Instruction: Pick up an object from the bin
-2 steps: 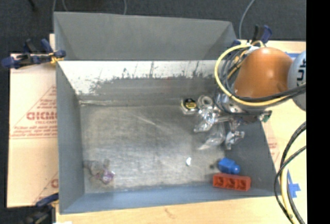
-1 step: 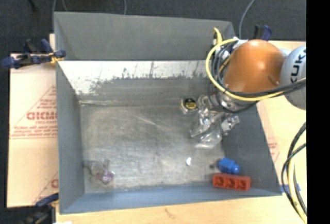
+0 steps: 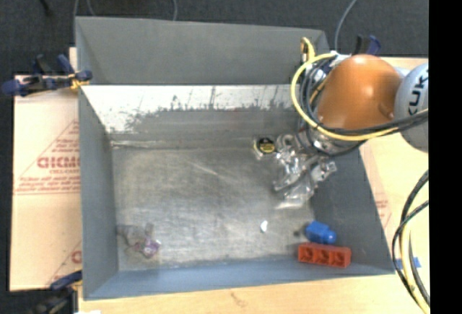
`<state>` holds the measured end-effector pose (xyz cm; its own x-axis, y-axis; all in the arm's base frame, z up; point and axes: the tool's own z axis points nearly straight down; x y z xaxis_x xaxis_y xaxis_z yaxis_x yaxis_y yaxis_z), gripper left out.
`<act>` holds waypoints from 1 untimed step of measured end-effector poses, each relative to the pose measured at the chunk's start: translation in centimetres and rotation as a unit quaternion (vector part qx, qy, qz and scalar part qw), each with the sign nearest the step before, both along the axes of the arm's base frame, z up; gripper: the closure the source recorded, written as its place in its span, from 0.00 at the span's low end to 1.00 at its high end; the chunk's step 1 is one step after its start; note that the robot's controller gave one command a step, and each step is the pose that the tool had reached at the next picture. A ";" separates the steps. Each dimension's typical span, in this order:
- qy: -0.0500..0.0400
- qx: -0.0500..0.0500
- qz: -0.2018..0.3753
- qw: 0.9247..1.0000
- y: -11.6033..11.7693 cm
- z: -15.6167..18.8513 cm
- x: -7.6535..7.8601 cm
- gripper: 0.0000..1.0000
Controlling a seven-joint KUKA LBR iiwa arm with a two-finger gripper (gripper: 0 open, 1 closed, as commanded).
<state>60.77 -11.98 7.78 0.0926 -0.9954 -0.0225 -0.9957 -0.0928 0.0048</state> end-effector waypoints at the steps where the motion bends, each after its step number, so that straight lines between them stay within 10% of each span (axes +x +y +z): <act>1: -0.007 -0.011 -0.004 1.000 0.9 11.9 0.9 1.00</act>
Offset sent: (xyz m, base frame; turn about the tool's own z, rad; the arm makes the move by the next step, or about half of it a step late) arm 0.0075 0.0096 0.1143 0.0062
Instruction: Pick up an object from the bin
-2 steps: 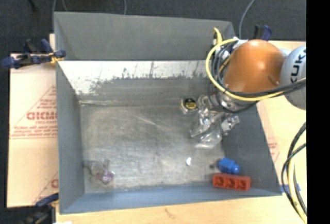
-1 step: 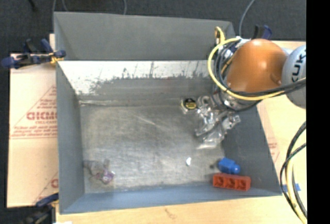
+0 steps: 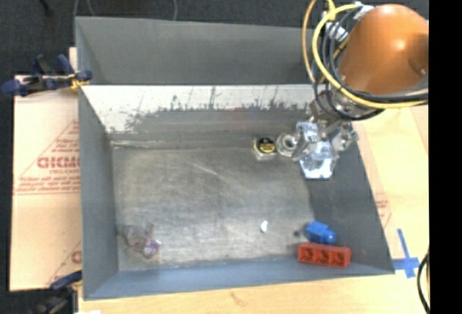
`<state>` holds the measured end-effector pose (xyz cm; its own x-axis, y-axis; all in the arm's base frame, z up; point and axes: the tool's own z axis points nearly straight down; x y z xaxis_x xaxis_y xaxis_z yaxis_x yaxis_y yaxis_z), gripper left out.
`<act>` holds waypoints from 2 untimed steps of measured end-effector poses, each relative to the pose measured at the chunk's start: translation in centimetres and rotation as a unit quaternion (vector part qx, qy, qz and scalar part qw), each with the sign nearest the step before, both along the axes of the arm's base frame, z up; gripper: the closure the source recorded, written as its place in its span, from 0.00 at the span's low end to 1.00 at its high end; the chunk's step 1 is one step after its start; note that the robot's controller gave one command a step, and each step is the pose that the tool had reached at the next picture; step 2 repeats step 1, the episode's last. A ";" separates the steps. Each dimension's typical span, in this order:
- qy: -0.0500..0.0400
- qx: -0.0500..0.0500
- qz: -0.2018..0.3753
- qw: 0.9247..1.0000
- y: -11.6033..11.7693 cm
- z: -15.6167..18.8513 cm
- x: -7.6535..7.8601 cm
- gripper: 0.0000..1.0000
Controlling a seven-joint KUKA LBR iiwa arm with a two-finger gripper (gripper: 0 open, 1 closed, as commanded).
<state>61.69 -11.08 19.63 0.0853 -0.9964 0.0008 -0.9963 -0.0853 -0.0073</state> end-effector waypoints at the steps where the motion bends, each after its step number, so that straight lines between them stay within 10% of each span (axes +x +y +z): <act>1: 0.003 0.000 0.148 0.989 -0.1 6.3 -0.5 1.00; 2: 0.003 0.000 0.148 0.989 -0.1 6.3 -0.5 1.00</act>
Offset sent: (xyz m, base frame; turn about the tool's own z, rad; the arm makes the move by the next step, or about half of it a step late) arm -0.0060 -0.0005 0.0626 -0.3014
